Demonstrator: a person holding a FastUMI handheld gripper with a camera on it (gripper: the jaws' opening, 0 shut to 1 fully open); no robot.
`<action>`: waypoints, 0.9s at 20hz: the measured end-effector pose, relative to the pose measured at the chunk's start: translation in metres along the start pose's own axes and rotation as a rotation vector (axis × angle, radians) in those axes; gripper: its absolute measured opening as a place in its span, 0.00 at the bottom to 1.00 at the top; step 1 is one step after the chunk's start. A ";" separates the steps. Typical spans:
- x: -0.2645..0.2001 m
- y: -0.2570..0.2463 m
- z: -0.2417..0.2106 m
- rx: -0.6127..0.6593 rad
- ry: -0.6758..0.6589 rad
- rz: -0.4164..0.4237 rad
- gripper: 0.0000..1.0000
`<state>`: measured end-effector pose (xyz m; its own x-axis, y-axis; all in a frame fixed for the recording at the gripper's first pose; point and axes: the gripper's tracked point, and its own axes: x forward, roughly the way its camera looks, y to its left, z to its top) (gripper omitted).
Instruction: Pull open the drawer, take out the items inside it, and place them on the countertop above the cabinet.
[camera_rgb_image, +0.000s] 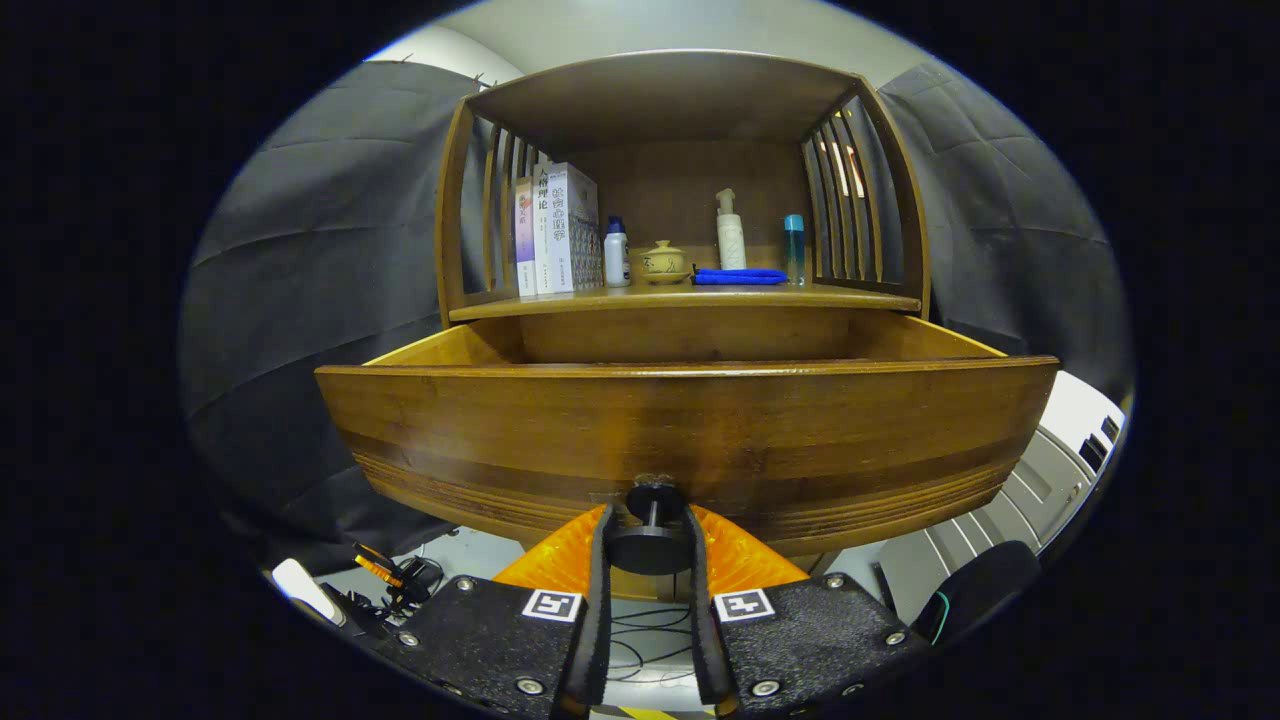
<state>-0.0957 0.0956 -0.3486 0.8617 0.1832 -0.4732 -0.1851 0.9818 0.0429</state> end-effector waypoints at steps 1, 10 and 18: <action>-0.003 0.001 0.000 -0.004 0.002 -0.001 0.34; -0.013 0.007 -0.006 -0.009 0.001 0.024 0.40; -0.057 0.011 0.054 0.028 -0.119 0.046 0.96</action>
<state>-0.1215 0.0987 -0.2740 0.9030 0.2314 -0.3621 -0.2143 0.9729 0.0873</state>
